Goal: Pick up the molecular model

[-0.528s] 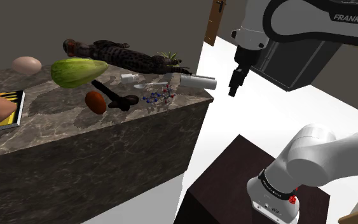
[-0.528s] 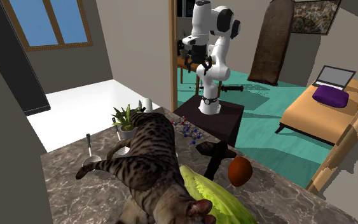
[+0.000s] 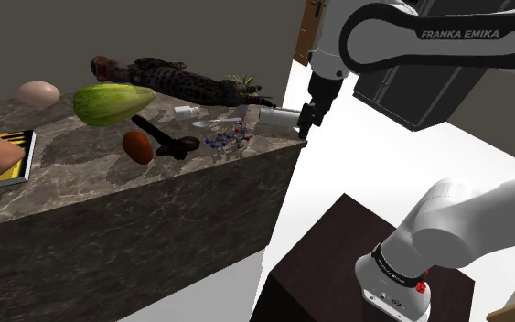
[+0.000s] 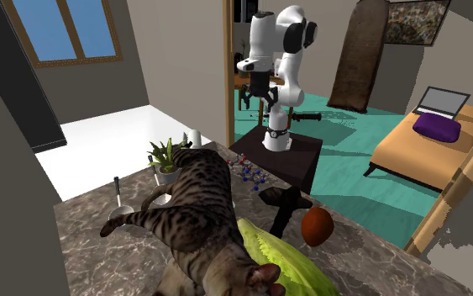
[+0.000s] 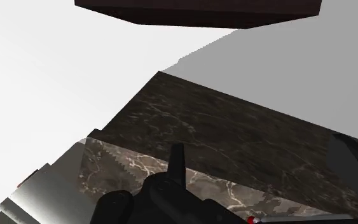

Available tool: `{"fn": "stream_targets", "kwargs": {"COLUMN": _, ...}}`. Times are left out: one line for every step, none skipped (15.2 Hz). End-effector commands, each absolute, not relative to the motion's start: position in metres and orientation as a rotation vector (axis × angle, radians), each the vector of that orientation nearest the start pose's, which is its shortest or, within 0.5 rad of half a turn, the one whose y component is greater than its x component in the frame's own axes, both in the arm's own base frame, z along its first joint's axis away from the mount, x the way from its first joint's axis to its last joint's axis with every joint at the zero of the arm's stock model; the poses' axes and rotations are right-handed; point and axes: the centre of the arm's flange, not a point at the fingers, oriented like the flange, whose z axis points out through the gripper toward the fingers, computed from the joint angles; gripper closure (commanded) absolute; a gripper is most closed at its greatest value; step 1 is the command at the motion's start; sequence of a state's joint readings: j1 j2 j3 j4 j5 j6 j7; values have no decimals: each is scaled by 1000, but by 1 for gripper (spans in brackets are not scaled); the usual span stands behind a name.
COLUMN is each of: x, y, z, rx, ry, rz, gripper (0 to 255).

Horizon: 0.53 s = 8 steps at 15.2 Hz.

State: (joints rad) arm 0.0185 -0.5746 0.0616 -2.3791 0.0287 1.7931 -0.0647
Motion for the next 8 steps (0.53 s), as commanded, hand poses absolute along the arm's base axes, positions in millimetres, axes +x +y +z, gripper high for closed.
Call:
{"fn": "stream_targets", "kwargs": {"x": 396, "y": 40, "z": 516, "rx": -3128, "ry": -170, "rz": -19, "gripper": 0}}
{"fn": "stream_targets", "kwargs": {"x": 406, "y": 43, "z": 510, "rx": -3122, "ry": -156, "rz": -36, "gripper": 0}}
{"fn": "stream_targets", "kwargs": {"x": 416, "y": 45, "z": 506, "rx": -3115, "ry": -141, "rz": -52, "gripper": 0}}
{"fn": "stream_targets", "kwargs": {"x": 426, "y": 47, "z": 501, "rx": -3109, "ry": -126, "rz": -69, "gripper": 0}}
{"fn": "stream_targets", "kwargs": {"x": 436, "y": 50, "z": 496, "rx": -3102, "ry": -112, "rz": -85, "gripper": 0}}
{"fn": "stream_targets", "kwargs": {"x": 447, "y": 52, "z": 491, "rx": -3095, "ry": -97, "rz": -102, "gripper": 0}}
{"fn": "stream_targets", "kwargs": {"x": 457, "y": 54, "z": 487, "rx": -3088, "ry": -83, "rz": -118, "gripper": 0}}
{"fn": "stream_targets", "kwargs": {"x": 468, "y": 56, "z": 483, "rx": -3081, "ry": -69, "rz": -134, "gripper": 0}}
